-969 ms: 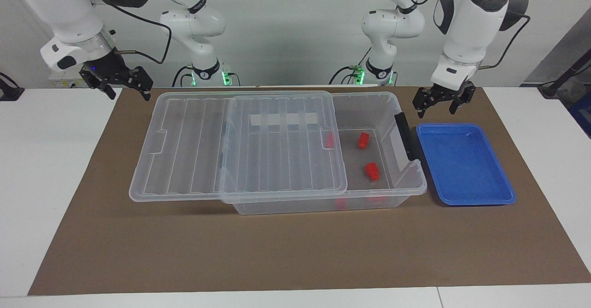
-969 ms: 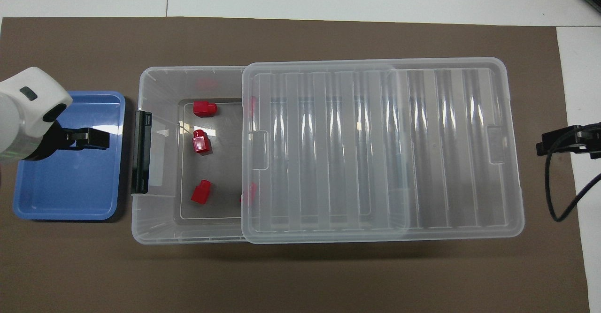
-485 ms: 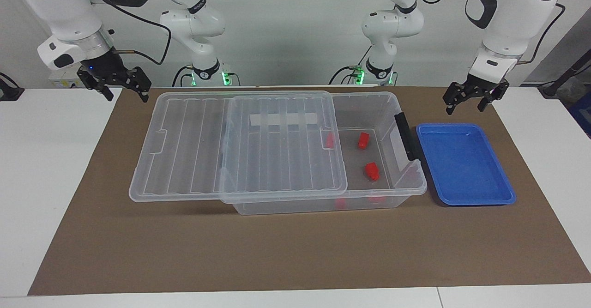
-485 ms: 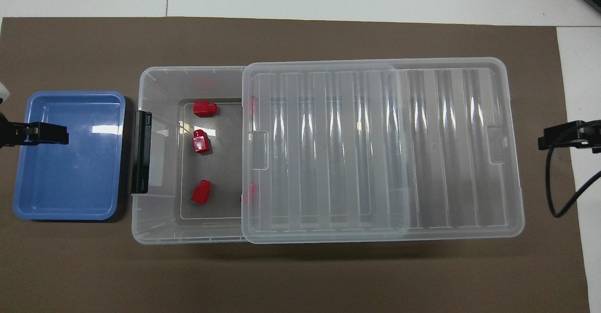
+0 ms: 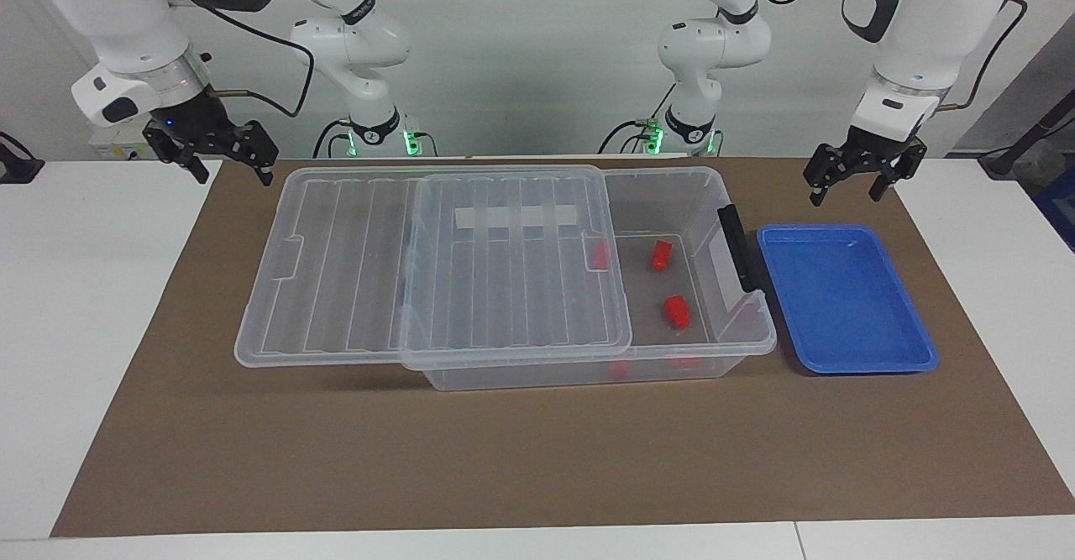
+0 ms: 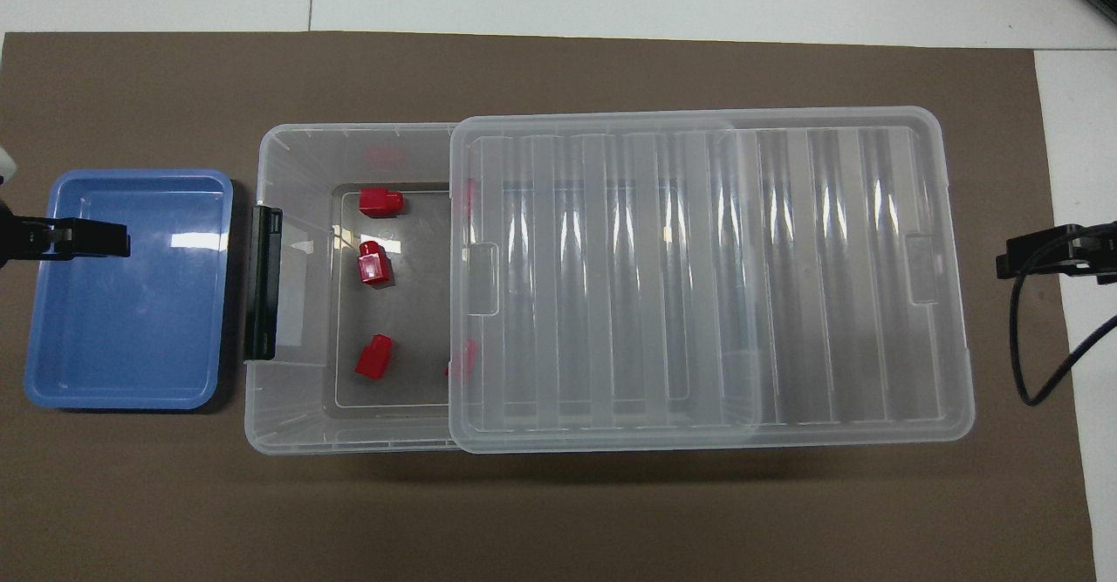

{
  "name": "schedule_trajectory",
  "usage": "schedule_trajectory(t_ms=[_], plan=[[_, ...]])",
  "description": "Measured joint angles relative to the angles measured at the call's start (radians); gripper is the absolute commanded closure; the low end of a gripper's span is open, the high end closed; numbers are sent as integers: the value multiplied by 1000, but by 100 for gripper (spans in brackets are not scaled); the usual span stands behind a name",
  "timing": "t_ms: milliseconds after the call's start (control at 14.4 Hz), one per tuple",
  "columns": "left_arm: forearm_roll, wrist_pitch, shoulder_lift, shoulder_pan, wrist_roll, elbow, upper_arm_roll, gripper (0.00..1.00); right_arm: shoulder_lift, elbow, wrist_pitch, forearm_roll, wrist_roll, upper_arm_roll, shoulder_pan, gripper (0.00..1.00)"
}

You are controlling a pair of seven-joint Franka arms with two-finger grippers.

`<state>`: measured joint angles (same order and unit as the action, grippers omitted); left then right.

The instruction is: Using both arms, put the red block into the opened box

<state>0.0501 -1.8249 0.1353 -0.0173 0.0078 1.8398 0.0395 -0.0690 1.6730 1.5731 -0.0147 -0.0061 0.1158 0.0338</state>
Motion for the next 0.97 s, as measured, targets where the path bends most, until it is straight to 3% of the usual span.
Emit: schedule_trajectory(t_ms=[346,692,969], plan=[[-3,59,-26,34,6,-15,-1,0,0,0,0,0,0,0,0,0],[-5,138,-93,96,-18,-167,-39,0,0,0,0,0,0,0,0,0],[-5,257,-76,101,-21,-229,-33,0,0,0,0,0,0,0,0,0]])
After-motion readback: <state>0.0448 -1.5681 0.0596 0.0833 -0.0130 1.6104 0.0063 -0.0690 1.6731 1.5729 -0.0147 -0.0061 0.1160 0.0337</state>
